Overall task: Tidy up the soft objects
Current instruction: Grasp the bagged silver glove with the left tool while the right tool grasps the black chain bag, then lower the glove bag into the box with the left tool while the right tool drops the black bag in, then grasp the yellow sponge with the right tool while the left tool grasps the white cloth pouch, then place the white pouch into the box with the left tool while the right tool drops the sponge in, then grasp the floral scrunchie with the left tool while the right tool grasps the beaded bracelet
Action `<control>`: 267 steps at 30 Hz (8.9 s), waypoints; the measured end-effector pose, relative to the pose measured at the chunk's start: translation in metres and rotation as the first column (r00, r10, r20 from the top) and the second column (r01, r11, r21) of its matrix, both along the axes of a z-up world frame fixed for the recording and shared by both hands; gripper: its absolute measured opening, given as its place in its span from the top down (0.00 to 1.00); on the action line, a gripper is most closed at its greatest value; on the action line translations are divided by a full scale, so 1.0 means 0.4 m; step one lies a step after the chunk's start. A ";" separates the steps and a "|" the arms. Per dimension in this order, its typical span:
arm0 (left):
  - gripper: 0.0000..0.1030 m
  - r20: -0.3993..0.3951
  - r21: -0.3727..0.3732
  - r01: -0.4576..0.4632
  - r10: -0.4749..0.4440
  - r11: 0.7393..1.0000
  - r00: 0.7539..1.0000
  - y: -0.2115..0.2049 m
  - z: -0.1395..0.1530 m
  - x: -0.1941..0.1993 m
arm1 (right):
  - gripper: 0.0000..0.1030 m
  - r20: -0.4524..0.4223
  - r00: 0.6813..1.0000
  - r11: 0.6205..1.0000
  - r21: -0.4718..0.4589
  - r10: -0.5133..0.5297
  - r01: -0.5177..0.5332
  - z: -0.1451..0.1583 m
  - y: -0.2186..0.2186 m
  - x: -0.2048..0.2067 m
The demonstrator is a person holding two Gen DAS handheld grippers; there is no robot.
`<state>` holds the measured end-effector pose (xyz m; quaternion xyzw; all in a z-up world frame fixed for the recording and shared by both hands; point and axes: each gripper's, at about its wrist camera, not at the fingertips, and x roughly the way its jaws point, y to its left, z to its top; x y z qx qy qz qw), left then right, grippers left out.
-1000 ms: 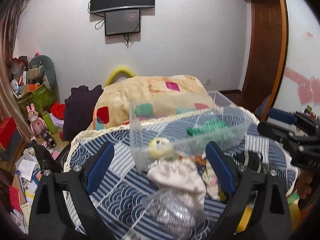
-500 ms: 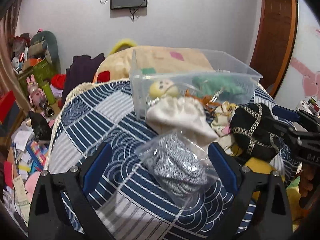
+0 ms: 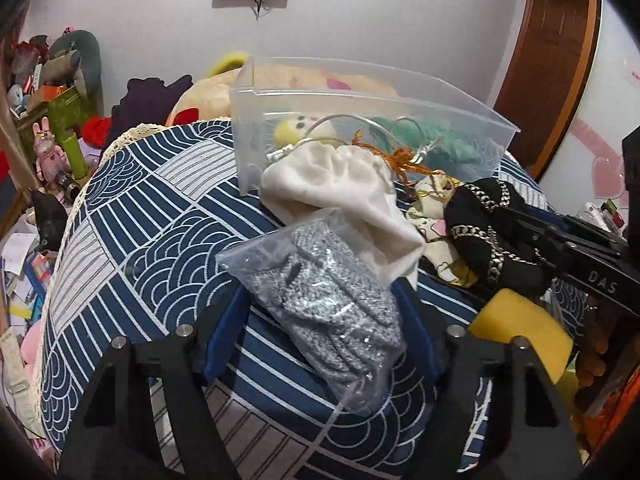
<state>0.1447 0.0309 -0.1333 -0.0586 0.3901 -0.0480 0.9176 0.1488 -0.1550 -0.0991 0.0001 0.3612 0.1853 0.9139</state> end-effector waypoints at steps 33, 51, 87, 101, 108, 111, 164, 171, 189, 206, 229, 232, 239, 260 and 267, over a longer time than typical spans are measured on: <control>0.60 0.256 0.031 -0.064 0.053 0.997 0.965 0.032 0.227 -0.044 | 0.83 0.270 0.962 0.995 0.097 -0.047 0.021 0.213 -0.022 -0.014; 0.60 0.267 0.122 -0.083 0.048 0.989 0.963 0.007 0.243 0.183 | 0.83 0.247 0.965 0.992 0.112 -0.092 0.066 0.223 0.048 0.129; 0.33 0.224 0.099 0.040 -0.062 0.994 0.973 -0.039 0.264 0.203 | 0.52 0.187 0.982 1.000 -0.005 -0.028 0.030 0.203 0.046 0.116; 0.14 0.192 0.110 0.007 -0.028 0.994 0.981 -0.009 0.224 -0.009 | 0.43 0.209 0.977 1.000 -0.007 0.027 -0.027 0.181 0.015 -0.082; 0.14 0.161 0.138 -0.011 -0.012 0.990 0.987 -0.018 0.177 -0.103 | 0.43 0.098 0.988 0.993 0.002 0.120 -0.121 0.104 0.052 -0.131; 0.14 0.138 0.112 0.002 -0.018 0.994 0.990 -0.015 0.164 -0.123 | 0.43 0.045 0.989 0.990 0.003 0.140 -0.140 0.066 0.067 -0.138; 0.87 0.081 0.072 -0.034 0.028 0.997 0.996 -0.046 0.074 0.012 | 0.68 0.086 0.996 0.997 0.083 0.001 -0.008 0.063 -0.047 -0.112; 0.87 0.171 0.054 -0.035 0.026 0.998 0.985 -0.034 0.175 -0.039 | 0.68 0.150 0.989 0.997 0.077 -0.009 -0.003 0.121 -0.053 -0.085; 0.87 0.235 0.013 -0.035 0.031 0.999 0.971 -0.011 0.306 0.105 | 0.68 0.274 0.960 0.997 0.059 -0.065 0.050 0.228 -0.032 0.063; 0.87 0.100 0.074 0.013 -0.021 0.997 0.995 -0.039 0.194 0.279 | 0.68 0.121 0.992 1.000 -0.011 -0.025 0.027 0.134 -0.001 0.205; 0.55 0.156 0.111 0.051 -0.068 0.993 0.985 -0.080 0.267 0.189 | 0.49 0.277 0.961 0.999 -0.024 0.027 -0.021 0.238 -0.012 0.080; 0.39 0.199 0.112 0.055 -0.077 0.992 0.977 -0.087 0.288 0.145 | 0.49 0.284 0.958 0.999 -0.027 0.035 -0.028 0.239 -0.016 0.054; 0.11 0.207 0.116 0.092 -0.114 0.989 0.972 -0.115 0.281 0.073 | 0.49 0.258 0.966 0.999 -0.041 0.030 -0.020 0.202 -0.040 0.018; 0.37 -0.092 0.080 0.173 -0.165 0.982 0.982 -0.180 0.054 0.180 | 0.69 -0.023 0.998 0.994 -0.093 0.060 -0.061 0.008 -0.062 0.053; 0.58 -0.122 0.072 0.195 -0.185 0.978 0.975 -0.193 0.022 0.205 | 0.75 -0.101 0.990 0.987 -0.123 0.096 -0.108 -0.022 -0.033 0.088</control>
